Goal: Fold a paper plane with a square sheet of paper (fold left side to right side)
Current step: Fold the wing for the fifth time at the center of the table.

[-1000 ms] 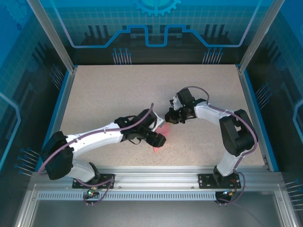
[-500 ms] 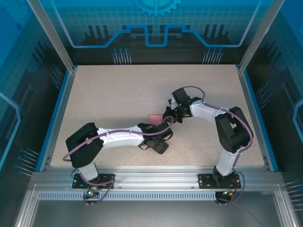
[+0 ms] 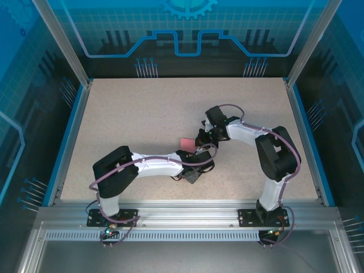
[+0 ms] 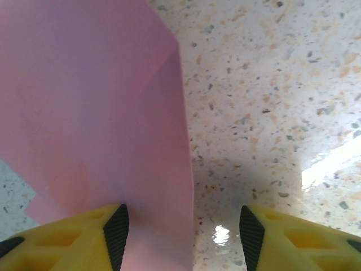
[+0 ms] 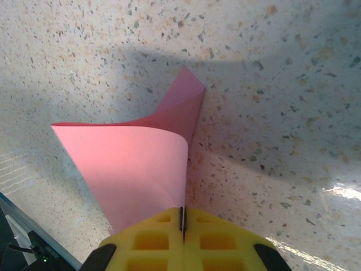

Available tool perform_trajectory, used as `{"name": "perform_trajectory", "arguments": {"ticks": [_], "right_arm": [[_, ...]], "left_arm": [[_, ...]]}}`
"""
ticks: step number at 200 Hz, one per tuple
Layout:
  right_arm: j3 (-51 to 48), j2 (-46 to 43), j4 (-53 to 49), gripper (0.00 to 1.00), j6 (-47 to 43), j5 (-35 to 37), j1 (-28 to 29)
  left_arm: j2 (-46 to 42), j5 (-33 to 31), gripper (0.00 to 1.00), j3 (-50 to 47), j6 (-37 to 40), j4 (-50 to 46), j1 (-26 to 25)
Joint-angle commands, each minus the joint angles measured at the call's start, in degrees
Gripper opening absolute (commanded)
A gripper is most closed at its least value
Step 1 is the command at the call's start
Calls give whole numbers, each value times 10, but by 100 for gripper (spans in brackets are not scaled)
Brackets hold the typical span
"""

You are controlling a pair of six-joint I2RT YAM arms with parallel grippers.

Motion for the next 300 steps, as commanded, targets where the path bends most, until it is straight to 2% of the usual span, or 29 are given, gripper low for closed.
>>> {"name": "perform_trajectory", "arguments": {"ticks": [1, 40, 91, 129, 138, 149, 187, 198, 229, 252, 300], "right_arm": [[16, 10, -15, 0, 0, -4, 8], [21, 14, -19, 0, -3, -4, 9], [33, 17, -42, 0, -24, 5, 11], [43, 13, -61, 4, -50, 21, 10], [46, 10, -66, 9, -58, 26, 9], [49, 4, -69, 13, -70, 33, 7], [36, -62, -68, 41, -101, 86, -10], [23, -88, -67, 50, -107, 104, -17], [-45, -170, -52, 68, -113, 136, -50], [-97, -219, -39, 74, -120, 139, -65], [-192, -257, 28, 75, -118, 82, -65]], "left_arm": [[9, -33, 56, 15, -8, -21, -3], [13, -36, 44, 13, -7, -22, -3], [13, -29, 20, 13, -5, -20, -3], [7, -17, 8, 13, -5, -19, -2], [4, -7, 7, 13, -4, -18, 0], [-1, 15, 5, 13, -3, -16, 6], [-23, 104, 3, 10, 7, -4, 37], [-30, 133, 4, 10, 9, -1, 48], [-44, 221, 4, 7, 5, 21, 86], [-52, 294, 4, -3, -14, 46, 120], [-59, 430, 5, -54, -58, 134, 190]]}}
